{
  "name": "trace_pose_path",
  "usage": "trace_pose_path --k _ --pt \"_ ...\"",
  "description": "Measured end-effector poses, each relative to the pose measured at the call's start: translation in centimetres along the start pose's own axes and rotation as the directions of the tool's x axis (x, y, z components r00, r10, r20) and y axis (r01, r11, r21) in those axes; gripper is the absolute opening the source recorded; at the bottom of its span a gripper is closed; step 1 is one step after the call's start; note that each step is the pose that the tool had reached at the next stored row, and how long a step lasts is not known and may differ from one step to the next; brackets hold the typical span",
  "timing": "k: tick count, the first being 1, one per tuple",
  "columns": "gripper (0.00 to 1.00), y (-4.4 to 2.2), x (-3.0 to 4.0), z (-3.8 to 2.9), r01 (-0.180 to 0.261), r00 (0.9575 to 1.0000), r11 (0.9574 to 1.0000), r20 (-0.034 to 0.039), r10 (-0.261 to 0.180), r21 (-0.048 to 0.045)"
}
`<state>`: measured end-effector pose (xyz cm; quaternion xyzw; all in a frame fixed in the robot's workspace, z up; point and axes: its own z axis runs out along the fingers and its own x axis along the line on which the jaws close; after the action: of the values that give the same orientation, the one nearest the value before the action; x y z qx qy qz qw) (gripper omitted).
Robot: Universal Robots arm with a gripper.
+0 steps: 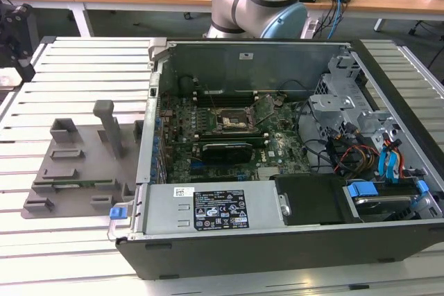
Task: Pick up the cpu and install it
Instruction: 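Pick up the cpu and move it towards the insertion slot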
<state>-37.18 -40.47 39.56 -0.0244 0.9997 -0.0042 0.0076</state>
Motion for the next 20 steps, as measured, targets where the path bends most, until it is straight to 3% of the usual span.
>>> trace_pose_path --k 5,6,8,18,20 --pt "0.55 0.05 -0.01 -0.13 0.000 1.0000 1.0000 -0.0001 0.000 0.0000" --pt "0.55 0.05 -0.29 -0.12 0.000 1.0000 1.0000 -0.0002 0.000 0.0001" --pt "0.55 0.14 -1.83 -0.07 0.000 1.0000 1.0000 -0.0002 0.000 0.0047" --pt "0.55 0.11 -5.49 0.03 0.000 1.0000 1.0000 -0.0002 0.000 0.0064" --pt "0.55 0.08 -6.76 0.06 0.000 1.0000 1.0000 -0.0004 0.000 0.0071"
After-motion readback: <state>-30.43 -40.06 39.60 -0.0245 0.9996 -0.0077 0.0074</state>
